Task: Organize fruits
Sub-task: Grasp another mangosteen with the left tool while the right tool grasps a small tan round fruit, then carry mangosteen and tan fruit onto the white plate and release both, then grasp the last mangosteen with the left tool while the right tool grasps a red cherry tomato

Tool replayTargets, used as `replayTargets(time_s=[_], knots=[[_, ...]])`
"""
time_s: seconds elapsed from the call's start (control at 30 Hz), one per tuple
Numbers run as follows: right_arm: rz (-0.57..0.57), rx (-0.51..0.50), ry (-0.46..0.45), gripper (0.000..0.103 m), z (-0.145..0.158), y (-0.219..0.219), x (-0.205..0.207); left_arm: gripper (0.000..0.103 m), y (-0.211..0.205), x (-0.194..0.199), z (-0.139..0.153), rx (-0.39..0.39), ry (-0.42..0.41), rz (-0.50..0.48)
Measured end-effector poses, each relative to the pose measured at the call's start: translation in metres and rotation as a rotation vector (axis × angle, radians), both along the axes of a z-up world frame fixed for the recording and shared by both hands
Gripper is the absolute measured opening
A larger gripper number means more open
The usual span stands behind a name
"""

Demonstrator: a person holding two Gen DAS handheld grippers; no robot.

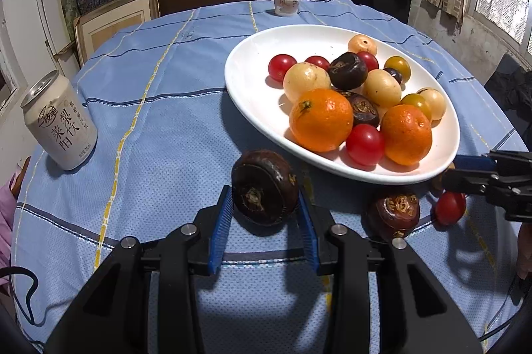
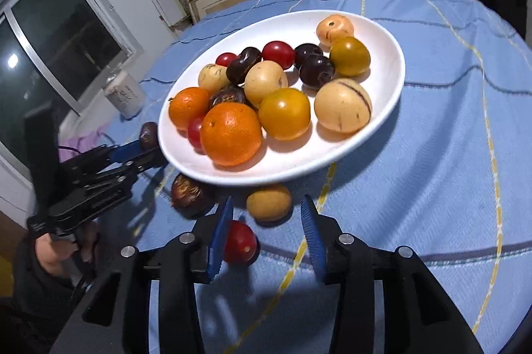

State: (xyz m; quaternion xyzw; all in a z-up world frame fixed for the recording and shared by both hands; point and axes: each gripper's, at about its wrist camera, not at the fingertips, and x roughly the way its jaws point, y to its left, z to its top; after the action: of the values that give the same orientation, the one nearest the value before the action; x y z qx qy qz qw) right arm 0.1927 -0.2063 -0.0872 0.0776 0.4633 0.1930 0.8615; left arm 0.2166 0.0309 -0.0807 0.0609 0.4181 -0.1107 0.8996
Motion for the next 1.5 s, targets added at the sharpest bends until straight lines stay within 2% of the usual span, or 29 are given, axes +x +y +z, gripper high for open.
replayTargets(time_s=[0.03,0.37,0.53,0.77,0.87,1.03,1.07,1.13,1.17,1.2,1.27,1.43,1.5], knots=[[0.005,0.008,0.011,0.029,0.0,0.0,0.002,0.037,0.0,0.0,0.0,-0.001,0.0,0.0],[0.031,-0.093,-0.097,0.028,0.023,0.0,-0.037,0.037,0.005,-0.008,0.007,-0.033,-0.021,-0.001],[0.002,-0.102,-0.169,0.028,0.044,-0.015,-0.043,0.037,0.011,-0.023,0.025,-0.068,-0.084,-0.003],[-0.012,-0.087,-0.216,0.028,0.069,-0.019,-0.016,0.037,-0.003,-0.009,0.048,-0.054,-0.115,-0.028],[-0.012,-0.088,-0.229,0.028,0.077,-0.011,0.003,0.037,-0.013,0.012,0.056,-0.042,-0.119,-0.04],[-0.024,-0.087,-0.218,0.029,0.078,0.0,0.041,0.037,-0.022,0.057,0.052,-0.038,-0.065,-0.018],[-0.024,-0.087,-0.212,0.029,0.076,0.002,0.046,0.039,-0.023,0.062,0.05,-0.036,-0.06,-0.011],[-0.025,-0.092,-0.212,0.034,0.074,0.004,0.052,0.049,-0.025,0.069,0.049,-0.039,-0.056,-0.001],[-0.03,-0.094,-0.219,0.04,0.073,0.005,0.052,0.054,-0.025,0.069,0.05,-0.047,-0.061,-0.001],[-0.031,-0.09,-0.225,0.042,0.073,0.004,0.05,0.063,-0.025,0.067,0.051,-0.054,-0.07,-0.002],[-0.029,-0.087,-0.226,0.042,0.072,0.003,0.045,0.072,-0.022,0.058,0.055,-0.055,-0.104,0.002],[-0.025,-0.065,-0.233,0.043,0.069,-0.006,0.017,0.073,-0.014,0.035,0.057,-0.063,-0.112,-0.001],[-0.015,-0.059,-0.231,0.046,0.067,-0.008,0.0,0.073,-0.014,0.018,0.053,-0.05,-0.105,-0.024]])
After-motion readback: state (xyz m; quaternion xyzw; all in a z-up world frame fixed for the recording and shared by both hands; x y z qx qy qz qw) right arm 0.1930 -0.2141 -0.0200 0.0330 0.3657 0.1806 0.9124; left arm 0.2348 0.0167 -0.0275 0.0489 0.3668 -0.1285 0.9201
